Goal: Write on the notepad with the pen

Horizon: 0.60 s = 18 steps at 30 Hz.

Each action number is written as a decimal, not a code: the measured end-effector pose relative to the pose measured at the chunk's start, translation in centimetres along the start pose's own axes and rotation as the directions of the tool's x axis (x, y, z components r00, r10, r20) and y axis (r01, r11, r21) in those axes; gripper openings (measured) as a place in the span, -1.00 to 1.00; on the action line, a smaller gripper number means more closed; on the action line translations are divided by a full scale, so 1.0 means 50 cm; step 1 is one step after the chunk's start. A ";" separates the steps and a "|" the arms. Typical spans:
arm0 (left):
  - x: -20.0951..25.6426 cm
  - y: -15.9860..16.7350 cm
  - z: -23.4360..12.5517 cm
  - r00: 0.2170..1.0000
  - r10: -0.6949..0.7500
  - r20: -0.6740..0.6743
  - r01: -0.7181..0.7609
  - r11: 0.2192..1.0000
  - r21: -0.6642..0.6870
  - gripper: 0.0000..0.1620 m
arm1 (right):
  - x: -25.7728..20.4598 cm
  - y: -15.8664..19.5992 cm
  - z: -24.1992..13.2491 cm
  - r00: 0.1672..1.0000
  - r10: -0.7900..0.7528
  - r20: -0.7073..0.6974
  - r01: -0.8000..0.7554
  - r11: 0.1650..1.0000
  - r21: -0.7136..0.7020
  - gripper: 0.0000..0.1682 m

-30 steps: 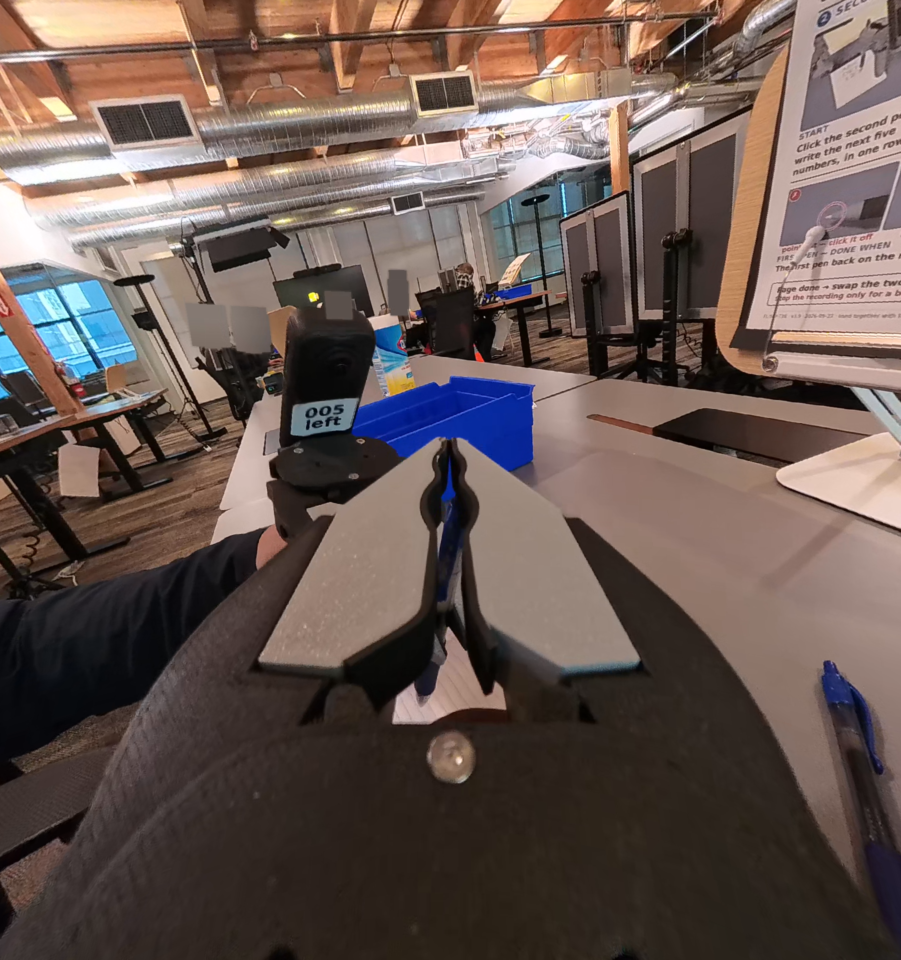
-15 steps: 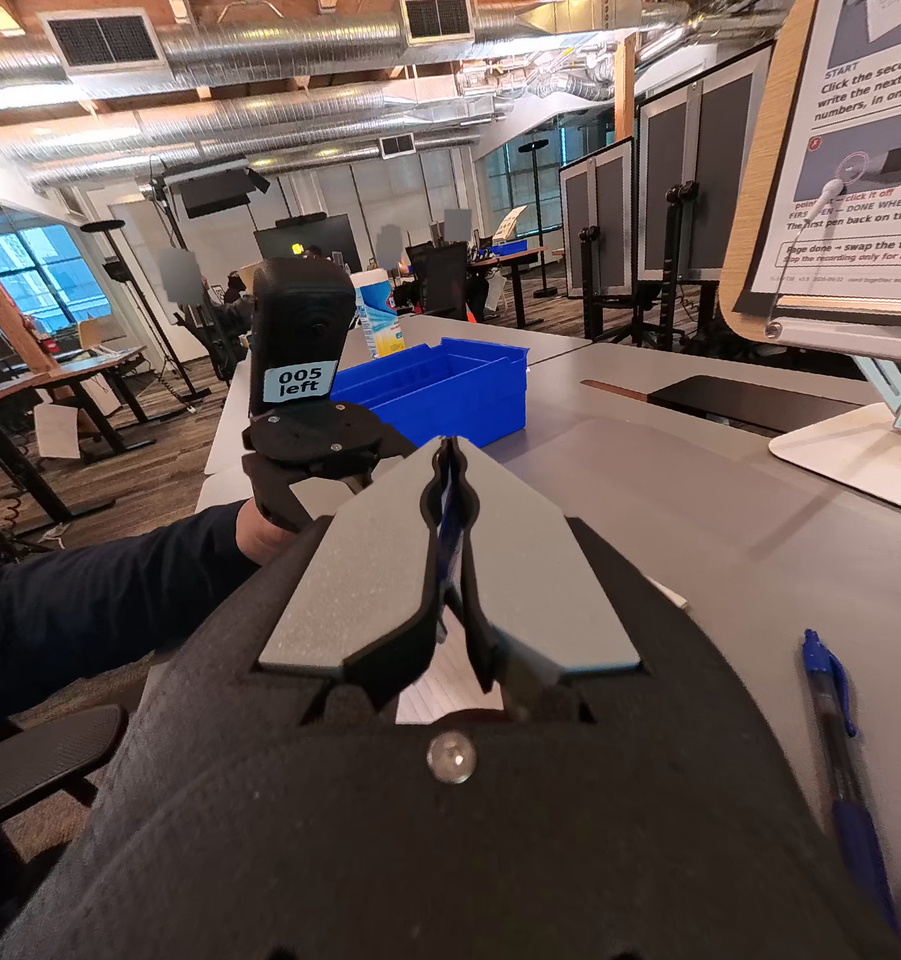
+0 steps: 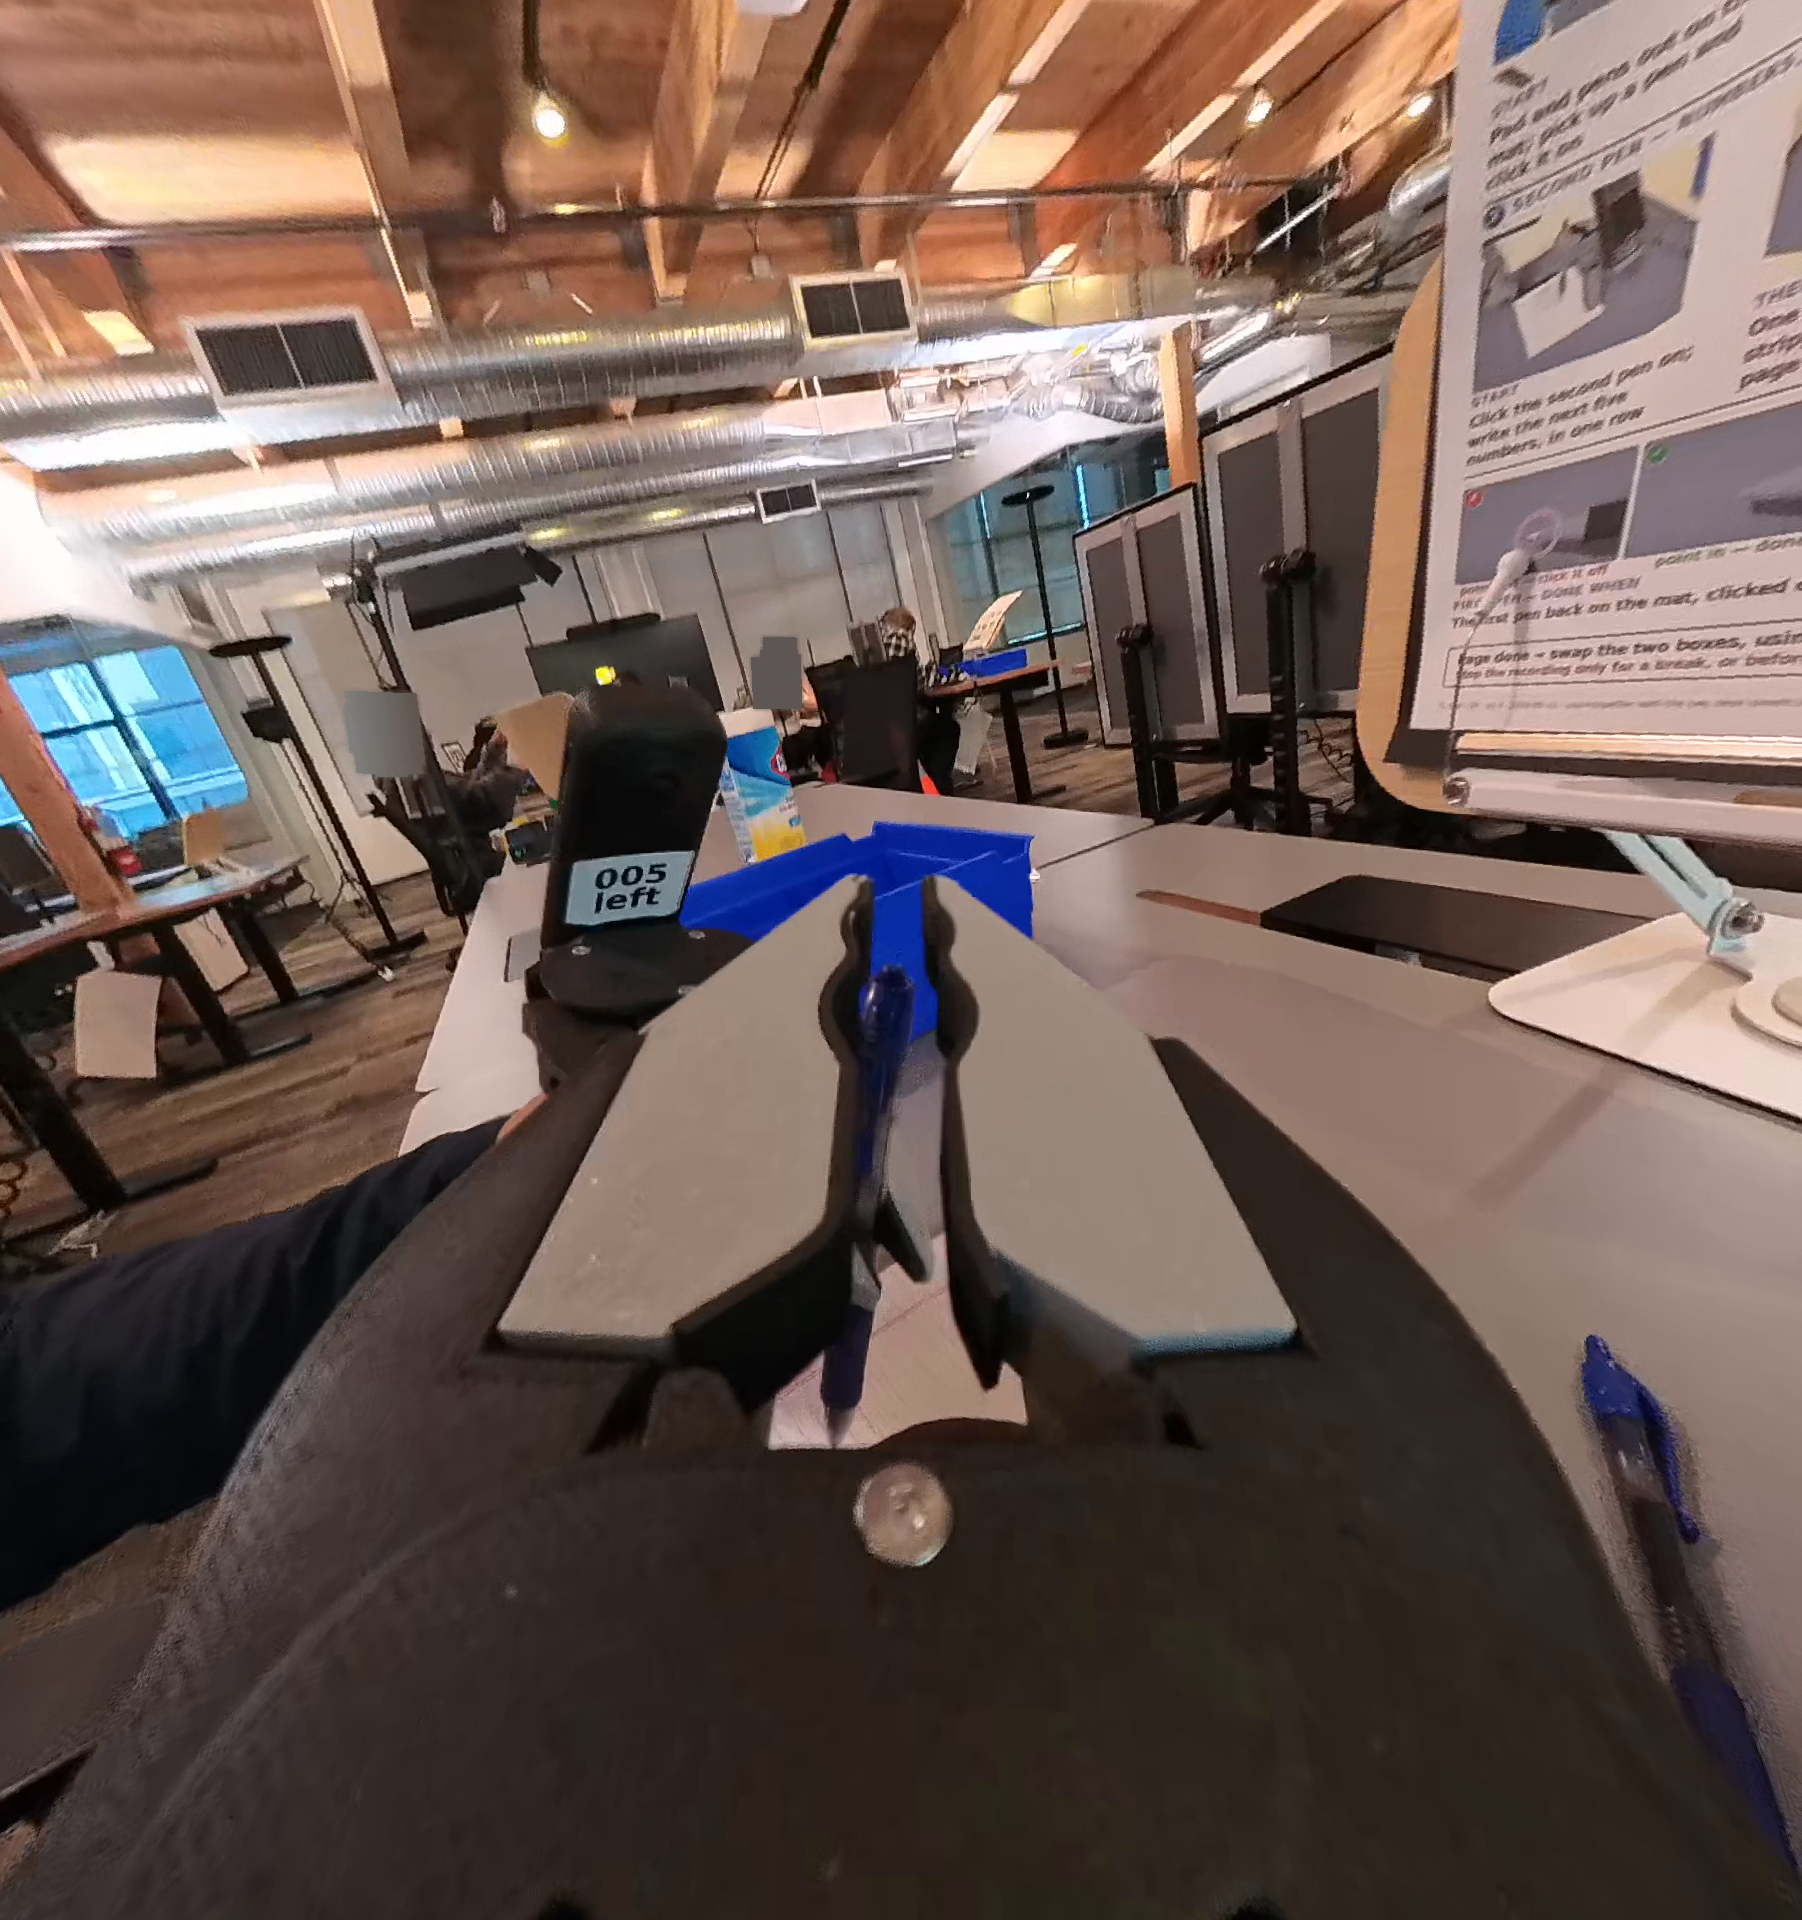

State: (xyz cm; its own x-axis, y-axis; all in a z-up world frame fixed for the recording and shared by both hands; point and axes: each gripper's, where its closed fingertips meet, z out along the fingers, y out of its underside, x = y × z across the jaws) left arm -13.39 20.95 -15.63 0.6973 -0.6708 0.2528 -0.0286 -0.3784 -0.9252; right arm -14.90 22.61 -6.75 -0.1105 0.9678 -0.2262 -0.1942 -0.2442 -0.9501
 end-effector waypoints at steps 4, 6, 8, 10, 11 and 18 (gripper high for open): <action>-0.006 0.002 0.002 1.000 -0.017 0.003 0.017 1.000 0.003 -0.92 | 0.008 -0.008 -0.007 1.000 0.016 -0.008 -0.015 1.000 0.018 -0.93; -0.013 -0.004 -0.003 0.999 -0.031 0.014 0.030 0.999 0.022 -0.92 | 0.009 -0.005 -0.005 1.000 0.024 -0.005 -0.024 1.000 0.013 -0.91; -0.021 -0.011 -0.010 0.998 -0.057 0.018 0.056 0.997 0.047 -0.92 | 0.010 0.001 -0.002 1.000 0.029 -0.006 -0.029 1.000 -0.001 -0.88; -0.026 -0.017 -0.017 0.997 -0.081 0.015 0.080 0.995 0.067 -0.92 | 0.011 0.015 0.004 0.999 0.040 -0.006 -0.040 0.999 -0.033 -0.82; -0.029 -0.021 -0.020 0.996 -0.087 0.018 0.085 0.993 0.082 -0.92 | 0.011 0.023 0.007 0.999 0.050 -0.005 -0.050 0.997 -0.052 -0.80; -0.012 -0.021 -0.014 0.998 -0.062 -0.010 0.063 0.996 0.070 -0.91 | 0.001 0.067 0.028 0.997 0.077 0.017 -0.073 0.986 -0.147 -0.70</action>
State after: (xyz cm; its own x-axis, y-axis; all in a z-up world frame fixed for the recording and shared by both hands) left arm -14.29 21.32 -14.64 0.6908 -0.6519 0.3127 0.0658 -0.3740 -0.9251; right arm -16.91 21.75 -9.63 -0.1416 0.9450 -0.2947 -0.0399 -0.3029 -0.9522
